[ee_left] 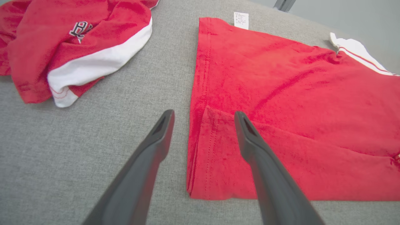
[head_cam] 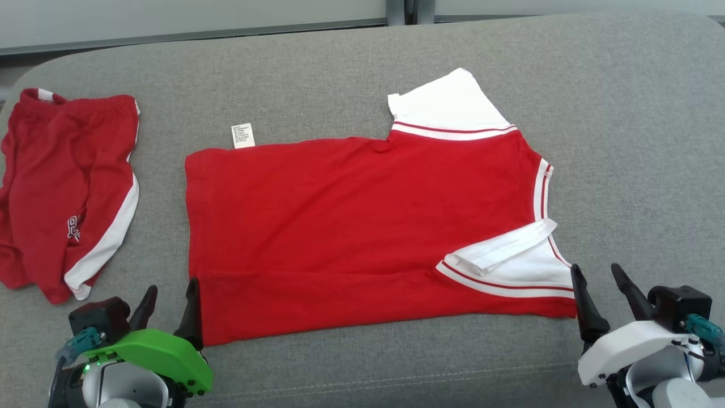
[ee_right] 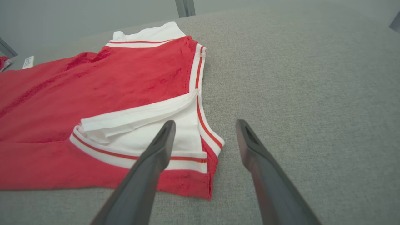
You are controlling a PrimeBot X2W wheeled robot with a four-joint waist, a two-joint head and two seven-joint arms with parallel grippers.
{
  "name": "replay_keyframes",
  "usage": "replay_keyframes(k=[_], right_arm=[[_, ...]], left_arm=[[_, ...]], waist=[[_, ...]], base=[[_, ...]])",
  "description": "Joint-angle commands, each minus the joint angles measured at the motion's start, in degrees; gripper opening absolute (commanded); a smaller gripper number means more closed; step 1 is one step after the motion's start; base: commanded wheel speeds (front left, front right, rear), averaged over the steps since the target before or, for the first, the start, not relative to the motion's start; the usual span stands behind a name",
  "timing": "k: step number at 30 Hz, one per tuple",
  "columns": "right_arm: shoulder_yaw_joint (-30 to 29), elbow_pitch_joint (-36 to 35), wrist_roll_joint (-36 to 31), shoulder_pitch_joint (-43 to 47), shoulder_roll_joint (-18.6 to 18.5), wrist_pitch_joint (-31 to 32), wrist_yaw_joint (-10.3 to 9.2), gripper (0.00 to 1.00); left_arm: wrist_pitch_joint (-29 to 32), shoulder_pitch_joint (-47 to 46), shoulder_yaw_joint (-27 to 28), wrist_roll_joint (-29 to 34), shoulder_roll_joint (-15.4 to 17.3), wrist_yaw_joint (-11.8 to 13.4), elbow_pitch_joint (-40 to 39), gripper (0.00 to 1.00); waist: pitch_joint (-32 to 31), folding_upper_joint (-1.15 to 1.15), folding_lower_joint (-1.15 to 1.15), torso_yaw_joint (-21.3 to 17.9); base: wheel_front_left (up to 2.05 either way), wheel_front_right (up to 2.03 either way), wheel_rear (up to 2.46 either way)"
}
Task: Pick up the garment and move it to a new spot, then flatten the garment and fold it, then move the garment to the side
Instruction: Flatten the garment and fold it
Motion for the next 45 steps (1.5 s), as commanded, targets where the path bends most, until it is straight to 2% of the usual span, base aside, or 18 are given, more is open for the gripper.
replay_keyframes(k=[1,10,14,32,39,45], right_arm=[[-0.13,-1.07,-1.06,-0.94,-0.26,-0.34,-0.06,1.0],[2.4,-6.02,-4.53,-3.89,-0.67,-0.57,-0.05,1.0],[2.71,-6.32,-5.16,-3.71,-0.26,-0.59,-0.06,1.0],[1.52,-9.29,-5.83,2.14,2.78,-0.18,-0.05,1.0],[0.57,-9.37,-4.57,0.68,2.58,0.63,-0.05,1.0],[0.64,-5.23,-0.78,-5.65,-1.14,1.99,-0.05,1.0]], left_arm=[[-1.56,-0.68,0.0,1.4,-0.06,0.93,-0.78,1.0],[-11.04,-2.62,-4.08,11.01,-1.18,3.54,-3.38,1.0],[-12.39,-1.54,-5.0,12.73,-1.09,4.39,-2.85,1.0],[-12.84,2.15,-5.4,12.45,-0.47,6.0,-2.54,1.0],[-11.7,-0.59,-6.17,11.7,-0.68,4.77,-2.0,1.0],[-7.57,-6.1,-7.1,10.02,-1.13,1.96,0.25,1.0]], waist=[[-0.85,0.0,0.0,0.19],[-3.99,0.0,0.0,1.02],[-5.7,0.0,0.0,1.45],[-9.0,0.0,0.0,2.36],[-7.55,0.0,0.0,3.49],[-3.14,0.0,0.0,4.58]], base=[[0.0,0.0,0.0],[0.0,0.0,0.0],[0.0,0.0,0.0],[0.0,0.0,0.0],[0.0,0.0,0.0],[0.0,0.0,0.0]])
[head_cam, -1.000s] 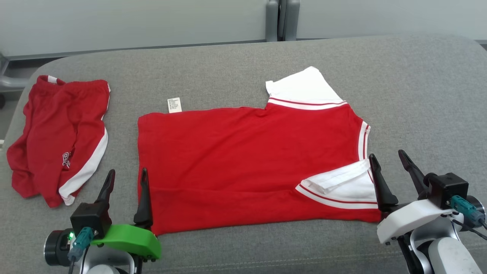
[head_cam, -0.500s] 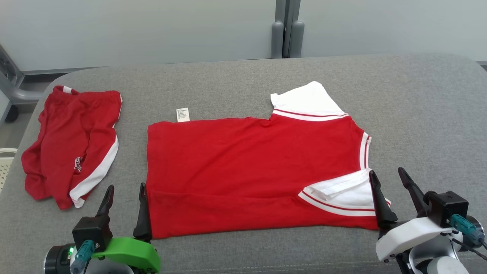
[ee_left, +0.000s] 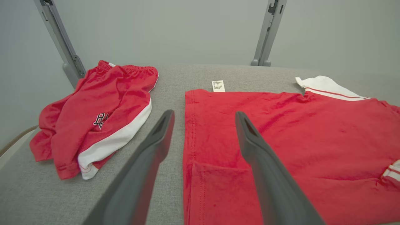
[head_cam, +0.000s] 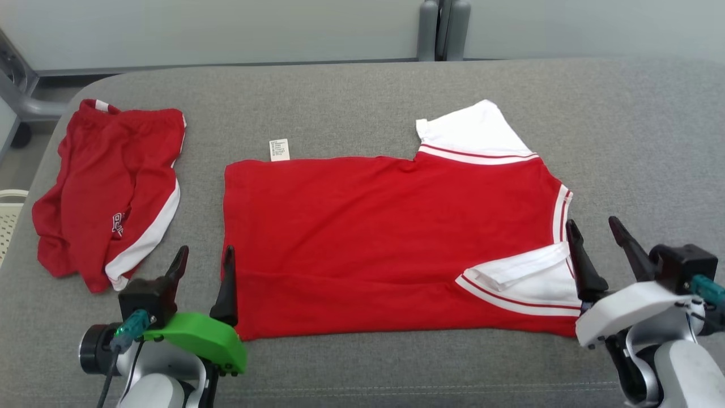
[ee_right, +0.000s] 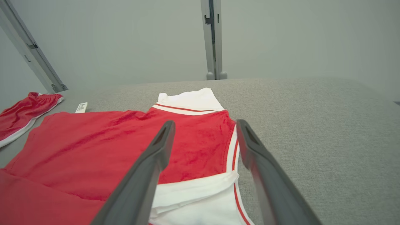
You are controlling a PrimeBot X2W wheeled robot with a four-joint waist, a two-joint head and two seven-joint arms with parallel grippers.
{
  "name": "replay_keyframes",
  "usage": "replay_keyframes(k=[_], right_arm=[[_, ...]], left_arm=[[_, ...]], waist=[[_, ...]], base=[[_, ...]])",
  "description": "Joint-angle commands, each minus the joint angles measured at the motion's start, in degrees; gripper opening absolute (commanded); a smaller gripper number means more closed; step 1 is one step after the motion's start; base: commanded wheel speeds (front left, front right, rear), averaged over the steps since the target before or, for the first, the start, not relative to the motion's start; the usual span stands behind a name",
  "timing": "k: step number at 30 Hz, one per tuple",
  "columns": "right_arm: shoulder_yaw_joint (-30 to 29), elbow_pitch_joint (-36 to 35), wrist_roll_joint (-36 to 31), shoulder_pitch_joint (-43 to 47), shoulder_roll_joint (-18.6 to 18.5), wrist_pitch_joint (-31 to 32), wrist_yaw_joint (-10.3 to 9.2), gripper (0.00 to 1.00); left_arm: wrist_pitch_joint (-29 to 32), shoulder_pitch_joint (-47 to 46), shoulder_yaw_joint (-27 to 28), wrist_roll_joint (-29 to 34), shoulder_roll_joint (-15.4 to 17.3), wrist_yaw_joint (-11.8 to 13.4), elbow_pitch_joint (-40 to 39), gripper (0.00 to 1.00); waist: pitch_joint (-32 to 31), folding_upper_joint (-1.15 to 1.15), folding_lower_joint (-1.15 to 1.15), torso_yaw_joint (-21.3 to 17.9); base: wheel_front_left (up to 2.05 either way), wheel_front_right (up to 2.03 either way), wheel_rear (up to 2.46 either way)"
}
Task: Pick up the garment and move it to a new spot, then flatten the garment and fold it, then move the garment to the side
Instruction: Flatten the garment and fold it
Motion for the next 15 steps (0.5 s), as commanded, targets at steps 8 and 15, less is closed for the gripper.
replay_keyframes(k=[8,15], right_arm=[[1.48,8.51,5.47,-15.97,-8.19,3.22,-0.05,1.0],[4.66,15.46,8.81,-28.9,-13.42,6.25,-0.04,1.0]], left_arm=[[4.45,-12.65,0.19,-3.36,-1.54,-4.85,5.38,1.0],[6.68,-23.41,0.74,-6.08,-3.33,-8.87,12.09,1.0]], waist=[[11.53,0.0,0.0,2.61],[18.59,0.0,0.0,4.81]], base=[[0.0,0.0,0.0],[0.0,0.0,0.0]])
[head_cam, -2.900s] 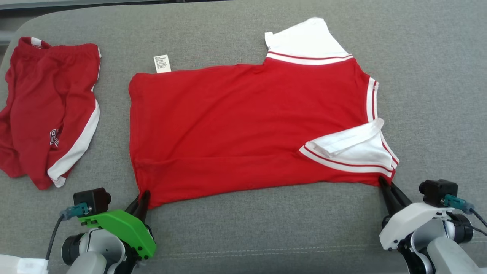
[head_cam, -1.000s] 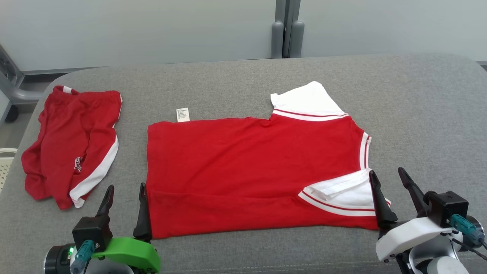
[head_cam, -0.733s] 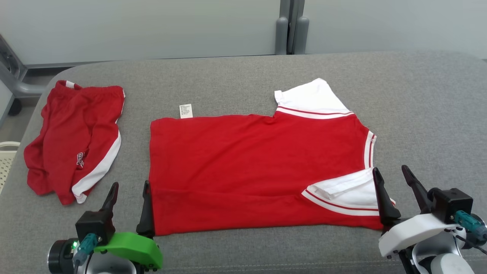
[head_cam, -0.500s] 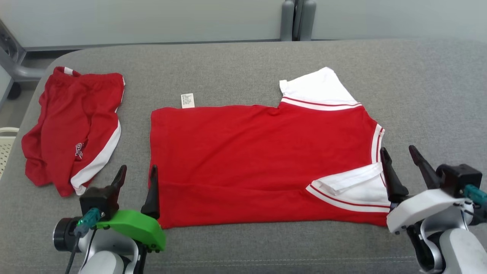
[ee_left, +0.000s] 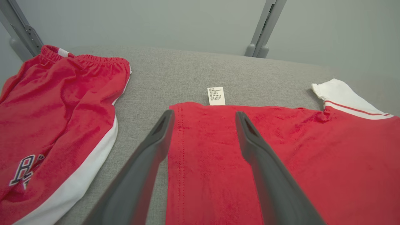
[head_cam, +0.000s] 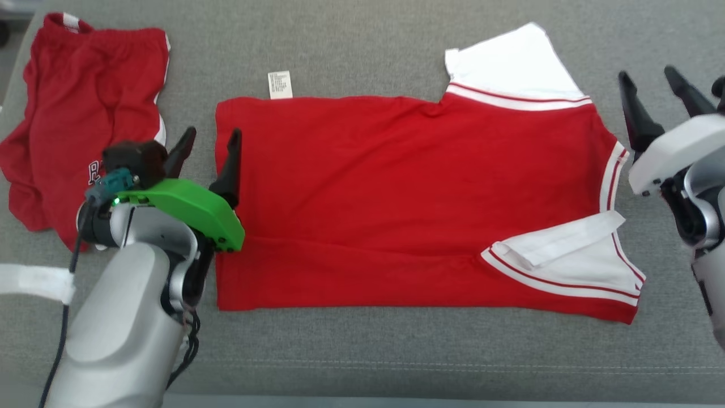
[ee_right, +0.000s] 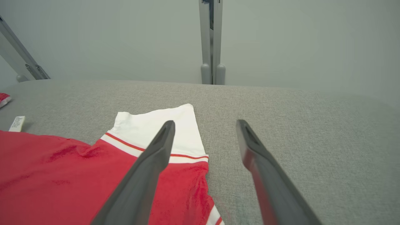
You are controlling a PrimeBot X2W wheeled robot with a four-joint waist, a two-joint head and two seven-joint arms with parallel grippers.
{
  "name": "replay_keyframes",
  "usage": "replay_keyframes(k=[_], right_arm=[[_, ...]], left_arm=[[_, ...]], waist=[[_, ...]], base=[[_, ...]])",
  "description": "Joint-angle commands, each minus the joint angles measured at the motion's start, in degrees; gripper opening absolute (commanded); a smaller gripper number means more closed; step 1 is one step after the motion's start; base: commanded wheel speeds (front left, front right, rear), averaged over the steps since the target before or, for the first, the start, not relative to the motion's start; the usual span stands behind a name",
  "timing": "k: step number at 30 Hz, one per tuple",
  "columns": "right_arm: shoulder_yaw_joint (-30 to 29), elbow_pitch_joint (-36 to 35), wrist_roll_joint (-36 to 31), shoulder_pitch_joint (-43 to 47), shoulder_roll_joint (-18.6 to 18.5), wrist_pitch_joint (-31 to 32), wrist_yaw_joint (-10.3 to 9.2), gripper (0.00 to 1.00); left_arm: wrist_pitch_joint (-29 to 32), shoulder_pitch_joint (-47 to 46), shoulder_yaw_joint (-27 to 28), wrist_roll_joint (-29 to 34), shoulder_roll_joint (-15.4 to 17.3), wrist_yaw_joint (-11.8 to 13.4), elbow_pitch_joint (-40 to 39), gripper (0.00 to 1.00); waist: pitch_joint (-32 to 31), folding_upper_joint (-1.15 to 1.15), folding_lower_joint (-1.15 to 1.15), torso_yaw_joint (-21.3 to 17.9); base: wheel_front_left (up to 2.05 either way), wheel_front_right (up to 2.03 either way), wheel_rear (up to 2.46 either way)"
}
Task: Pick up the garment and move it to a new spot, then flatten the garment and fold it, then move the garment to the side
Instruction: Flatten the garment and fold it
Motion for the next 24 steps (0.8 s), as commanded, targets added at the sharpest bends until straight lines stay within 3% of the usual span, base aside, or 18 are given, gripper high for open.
replay_keyframes(k=[1,14,24], right_arm=[[0.82,1.09,0.81,-2.22,-0.73,0.68,-0.04,1.0],[13.74,16.45,4.59,-25.38,-5.24,5.49,-0.05,1.0],[19.73,26.84,6.18,-34.66,-4.23,3.69,-0.05,1.0]], left_arm=[[0.29,-2.35,0.4,-0.55,-0.2,-0.76,1.23,1.0],[4.64,-19.31,1.07,-6.69,-3.21,-9.06,17.6,1.0],[6.64,-24.2,-0.86,-10.21,-4.84,-11.26,23.84,1.0]], waist=[[6.59,0.0,0.0,2.74],[15.22,0.0,0.0,5.75],[17.25,0.0,0.0,7.03]], base=[[0.0,0.0,0.0],[0.0,0.0,0.0],[0.0,0.0,0.0]])
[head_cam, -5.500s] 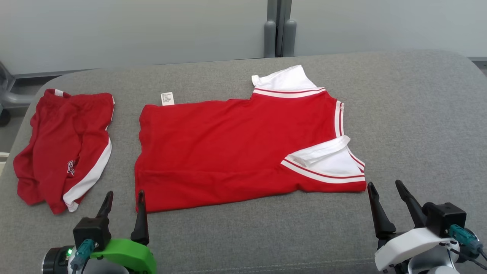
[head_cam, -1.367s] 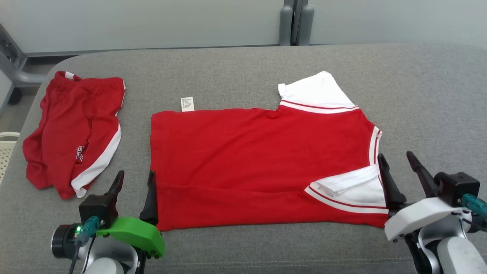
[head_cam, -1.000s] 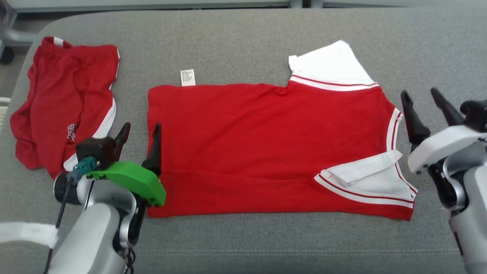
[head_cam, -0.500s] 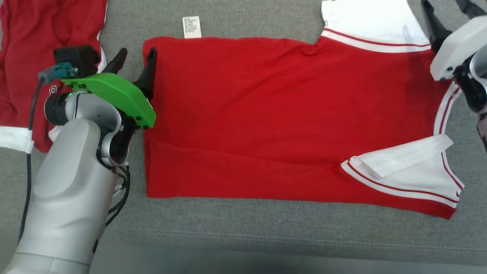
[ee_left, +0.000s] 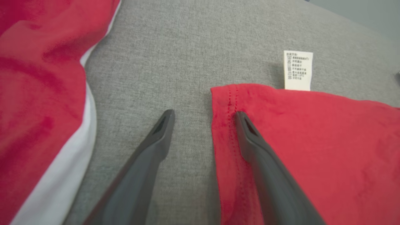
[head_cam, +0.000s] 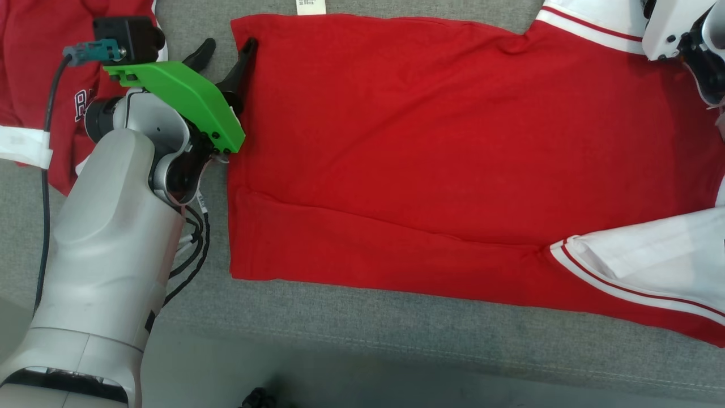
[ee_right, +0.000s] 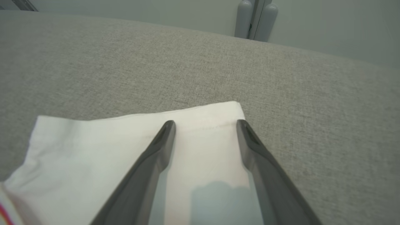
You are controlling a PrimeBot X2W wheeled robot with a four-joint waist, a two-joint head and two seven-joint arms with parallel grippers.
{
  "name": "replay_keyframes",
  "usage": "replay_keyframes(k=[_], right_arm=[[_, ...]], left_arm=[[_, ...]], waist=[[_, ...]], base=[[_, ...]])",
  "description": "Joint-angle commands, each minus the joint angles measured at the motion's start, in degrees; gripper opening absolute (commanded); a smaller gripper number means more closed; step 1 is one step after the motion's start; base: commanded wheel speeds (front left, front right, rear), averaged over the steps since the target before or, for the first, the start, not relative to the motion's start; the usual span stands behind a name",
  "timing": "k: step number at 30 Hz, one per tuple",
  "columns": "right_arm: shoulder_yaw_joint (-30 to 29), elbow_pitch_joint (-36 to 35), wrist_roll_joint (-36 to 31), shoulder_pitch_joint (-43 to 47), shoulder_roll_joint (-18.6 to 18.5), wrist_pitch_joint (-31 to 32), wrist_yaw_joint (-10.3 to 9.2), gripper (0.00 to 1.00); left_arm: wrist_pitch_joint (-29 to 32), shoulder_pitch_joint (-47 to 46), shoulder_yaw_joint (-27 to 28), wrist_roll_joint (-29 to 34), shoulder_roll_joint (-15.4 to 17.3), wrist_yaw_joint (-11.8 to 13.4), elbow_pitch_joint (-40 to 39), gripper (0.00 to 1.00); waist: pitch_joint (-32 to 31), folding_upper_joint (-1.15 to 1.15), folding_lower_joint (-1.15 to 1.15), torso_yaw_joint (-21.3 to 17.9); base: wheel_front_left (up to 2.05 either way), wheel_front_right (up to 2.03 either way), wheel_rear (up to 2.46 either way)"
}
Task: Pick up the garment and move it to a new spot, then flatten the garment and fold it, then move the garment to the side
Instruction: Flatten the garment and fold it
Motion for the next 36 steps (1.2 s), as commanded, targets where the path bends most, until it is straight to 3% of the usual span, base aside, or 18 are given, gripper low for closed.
replay_keyframes(k=[1,5,6,7,8,9,10,26,36], right_arm=[[0.33,1.23,0.41,-1.31,-0.22,-0.58,-0.07,1.0],[1.41,4.83,1.09,-3.27,0.84,-1.58,-0.06,1.0],[1.59,5.57,1.34,-3.63,1.09,-1.82,-0.06,0.98],[2.13,6.12,1.68,-3.77,1.35,-1.84,-0.06,0.57],[2.75,6.52,2.04,-3.97,1.55,-2.07,-0.05,0.32],[3.13,6.76,2.64,-4.14,1.75,-2.44,-0.04,0.0],[3.41,7.06,3.2,-4.27,1.89,-2.87,-0.04,0.0],[8.55,4.71,10.12,-3.13,-0.7,-12.14,-0.06,0.0],[12.41,-6.81,15.47,4.16,-4.76,-19.23,-0.06,0.0]], left_arm=[[0.84,-0.55,-0.41,-1.16,-0.54,-0.24,0.64,1.0],[0.9,-1.67,-1.74,-2.13,-0.61,-0.4,1.43,1.0],[0.51,-2.04,-1.96,-2.45,-0.57,-0.43,1.55,0.89],[0.84,-2.19,-2.56,-3.13,-0.76,-0.45,1.33,0.5],[0.87,-2.27,-3.34,-3.41,-0.6,-0.46,1.09,0.36],[0.56,-2.4,-4.02,-3.17,-0.18,-0.47,1.12,0.15],[0.69,-2.28,-4.41,-4.23,-0.23,-0.48,0.91,0.0],[-7.15,-3.33,-7.02,-8.11,3.24,-0.44,1.14,0.0],[-9.67,2.51,-7.84,-12.49,6.36,-0.44,-4.23,0.0]], waist=[[0.64,0.0,-0.01,0.5],[1.07,0.0,-0.01,0.34],[1.13,0.0,-0.01,0.26],[1.15,0.0,-0.01,0.19],[1.16,0.0,-0.01,0.1],[1.14,0.0,-0.01,0.0],[1.08,0.0,-0.01,-0.16],[-1.82,0.0,-0.01,-2.29],[-4.76,0.0,-0.01,-4.22]], base=[[0.0,0.0,0.0],[0.0,0.0,0.0],[0.0,0.0,0.0],[0.0,0.0,0.0],[0.0,0.0,0.0],[0.0,0.0,0.0],[0.0,0.0,0.0],[0.0,0.0,0.0],[0.0,0.0,0.0]])
